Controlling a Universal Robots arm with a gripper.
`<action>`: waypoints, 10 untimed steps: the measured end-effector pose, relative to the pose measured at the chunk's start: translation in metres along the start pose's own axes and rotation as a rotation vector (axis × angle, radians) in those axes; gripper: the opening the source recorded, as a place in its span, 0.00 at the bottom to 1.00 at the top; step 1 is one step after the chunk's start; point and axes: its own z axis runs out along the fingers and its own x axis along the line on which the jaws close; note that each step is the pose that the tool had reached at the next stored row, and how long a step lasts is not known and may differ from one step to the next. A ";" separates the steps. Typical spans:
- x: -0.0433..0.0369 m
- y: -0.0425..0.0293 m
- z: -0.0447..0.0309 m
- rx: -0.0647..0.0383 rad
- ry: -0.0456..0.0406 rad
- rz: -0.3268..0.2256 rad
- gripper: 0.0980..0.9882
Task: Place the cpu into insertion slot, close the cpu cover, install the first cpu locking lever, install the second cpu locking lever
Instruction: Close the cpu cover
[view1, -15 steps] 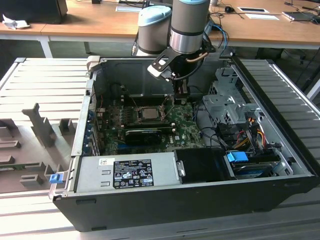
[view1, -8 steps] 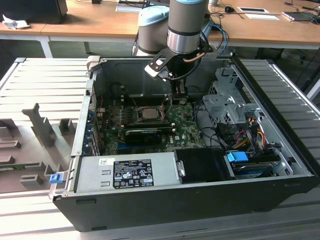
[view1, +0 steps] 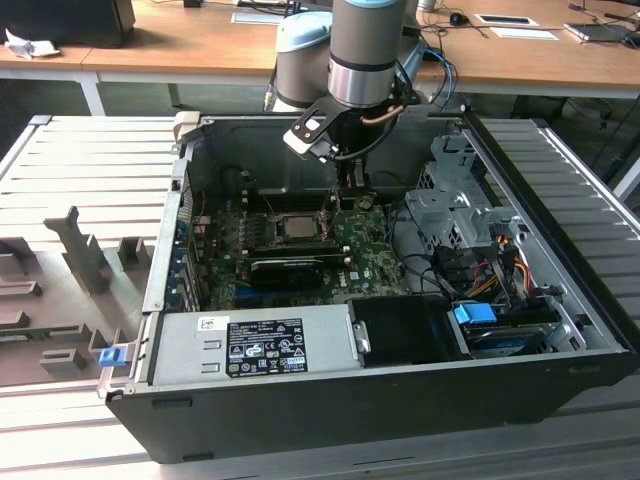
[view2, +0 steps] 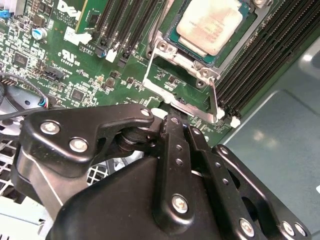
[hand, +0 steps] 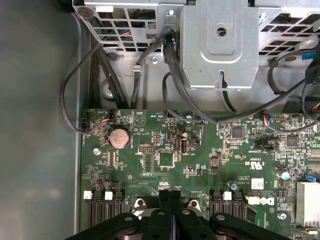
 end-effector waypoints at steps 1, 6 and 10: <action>0.0000 -0.0005 0.0000 0.000 0.0000 0.000 0.01; 0.0000 -0.0032 -0.0001 0.000 0.0000 0.000 0.01; 0.0001 -0.0048 -0.0001 0.000 0.0000 0.000 0.01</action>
